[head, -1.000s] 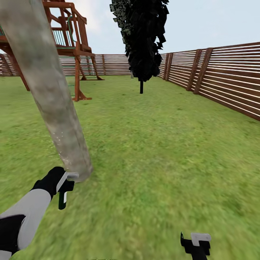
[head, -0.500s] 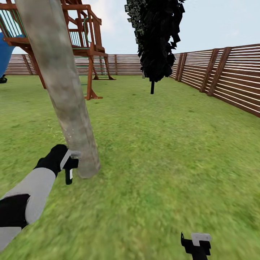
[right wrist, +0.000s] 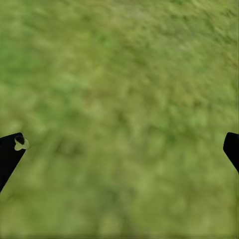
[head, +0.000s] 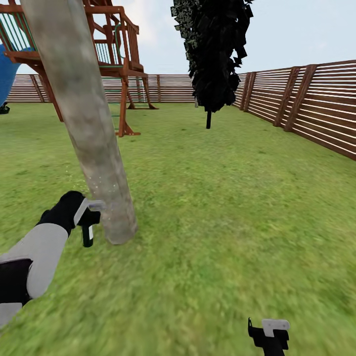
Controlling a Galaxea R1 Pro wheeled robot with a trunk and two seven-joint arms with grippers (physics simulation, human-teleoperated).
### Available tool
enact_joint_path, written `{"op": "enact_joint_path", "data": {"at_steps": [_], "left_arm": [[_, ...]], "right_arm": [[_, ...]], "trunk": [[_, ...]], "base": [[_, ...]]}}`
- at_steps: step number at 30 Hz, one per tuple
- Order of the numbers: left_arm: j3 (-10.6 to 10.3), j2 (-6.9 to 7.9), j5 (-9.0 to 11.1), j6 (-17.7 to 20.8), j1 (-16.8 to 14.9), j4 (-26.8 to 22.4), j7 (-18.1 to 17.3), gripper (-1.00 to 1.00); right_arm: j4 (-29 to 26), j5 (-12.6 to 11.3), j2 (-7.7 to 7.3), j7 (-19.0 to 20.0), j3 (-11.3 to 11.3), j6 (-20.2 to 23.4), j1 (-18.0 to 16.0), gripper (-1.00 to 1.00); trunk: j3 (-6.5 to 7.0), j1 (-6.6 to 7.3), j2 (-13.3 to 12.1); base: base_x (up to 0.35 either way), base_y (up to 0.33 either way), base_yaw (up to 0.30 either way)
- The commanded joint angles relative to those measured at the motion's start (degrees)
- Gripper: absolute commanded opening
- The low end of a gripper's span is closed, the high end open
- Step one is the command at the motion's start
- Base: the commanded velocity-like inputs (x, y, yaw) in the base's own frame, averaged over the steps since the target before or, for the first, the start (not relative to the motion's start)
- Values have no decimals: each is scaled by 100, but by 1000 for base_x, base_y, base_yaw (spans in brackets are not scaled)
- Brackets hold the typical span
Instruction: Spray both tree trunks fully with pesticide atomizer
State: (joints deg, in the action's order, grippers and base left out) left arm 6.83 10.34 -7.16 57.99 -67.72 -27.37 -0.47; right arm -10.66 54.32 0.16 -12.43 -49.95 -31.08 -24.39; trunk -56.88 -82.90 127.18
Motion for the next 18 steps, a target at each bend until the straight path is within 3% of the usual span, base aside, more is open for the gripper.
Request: {"op": "enact_joint_path", "data": {"at_steps": [1,2,4,5,8,13,18], "left_arm": [[17,-256,-62,23,-6,0,-2,-100],[6,-453,-68,21,-12,-4,0,-100],[6,-615,-68,20,-67,-44,2,-100],[14,-611,-69,22,-147,-46,2,-100],[25,-309,-67,28,-256,-49,3,-100],[4,-252,-98,28,-252,-72,3,-100],[2,-259,-110,28,-264,-84,3,-100]], "right_arm": [[3,61,2,-32,-33,-12,-4,100],[3,61,2,-32,-33,-12,-4,100],[3,61,3,-32,-33,-12,-4,100],[3,61,2,-32,-33,-12,-4,100],[0,61,2,-32,-33,-12,-4,100],[3,61,10,-32,-33,-12,-4,100],[3,61,4,-32,-33,-12,-4,100]], "trunk": [[-5,1,2],[-5,1,2],[-5,1,2],[-5,1,2],[-5,1,2],[-5,1,2],[-5,1,2]], "base": [[0,0,0],[0,0,0],[0,0,0],[0,0,0],[0,0,0],[9,-3,97],[198,-132,212]]}}
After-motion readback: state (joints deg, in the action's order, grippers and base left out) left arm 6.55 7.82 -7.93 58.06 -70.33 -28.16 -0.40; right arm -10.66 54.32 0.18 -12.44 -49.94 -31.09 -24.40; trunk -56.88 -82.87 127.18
